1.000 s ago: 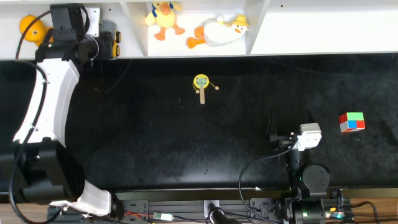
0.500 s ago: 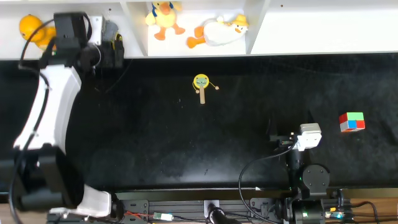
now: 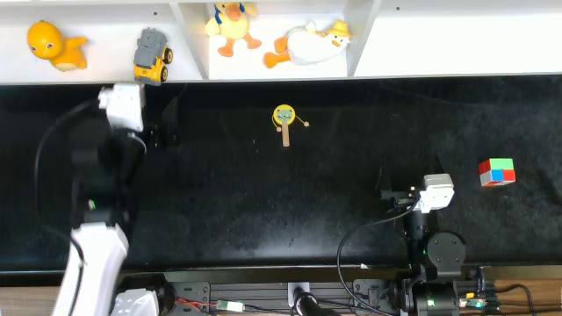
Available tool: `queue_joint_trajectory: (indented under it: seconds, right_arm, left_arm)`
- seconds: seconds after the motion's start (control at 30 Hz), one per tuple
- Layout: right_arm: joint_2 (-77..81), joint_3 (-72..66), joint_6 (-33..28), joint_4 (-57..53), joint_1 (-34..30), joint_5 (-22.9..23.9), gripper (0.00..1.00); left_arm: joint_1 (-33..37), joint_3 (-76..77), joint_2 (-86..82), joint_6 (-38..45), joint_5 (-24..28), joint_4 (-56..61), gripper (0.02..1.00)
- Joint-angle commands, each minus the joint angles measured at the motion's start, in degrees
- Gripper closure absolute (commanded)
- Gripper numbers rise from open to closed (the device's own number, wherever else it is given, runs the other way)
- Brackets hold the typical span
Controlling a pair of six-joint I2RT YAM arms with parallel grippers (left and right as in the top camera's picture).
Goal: Store Toys
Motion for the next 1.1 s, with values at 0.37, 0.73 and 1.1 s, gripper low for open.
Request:
queue_joint_trajectory:
  seconds: [0.37, 0.73, 1.1]
  right_arm:
    - [-0.20, -0.76, -0.17, 0.31, -0.02, -0.61, 0.012]
    - [-0.20, -0.76, -0.17, 0.28, -0.02, -0.59, 0.007]
    - [-0.20, -0.76, -0.17, 0.28, -0.02, -0.59, 0.005]
  left_arm:
    - [-0.59, -27.54, -38.88, -0.48, 1.99, 3.65, 0.020]
    - [-0.59, -27.71, -56.26, -0.02, -1.77, -19.26, 0.020]
    - [-0.59, -27.71, -56.24, -0.04, -1.66, -19.21, 0.020]
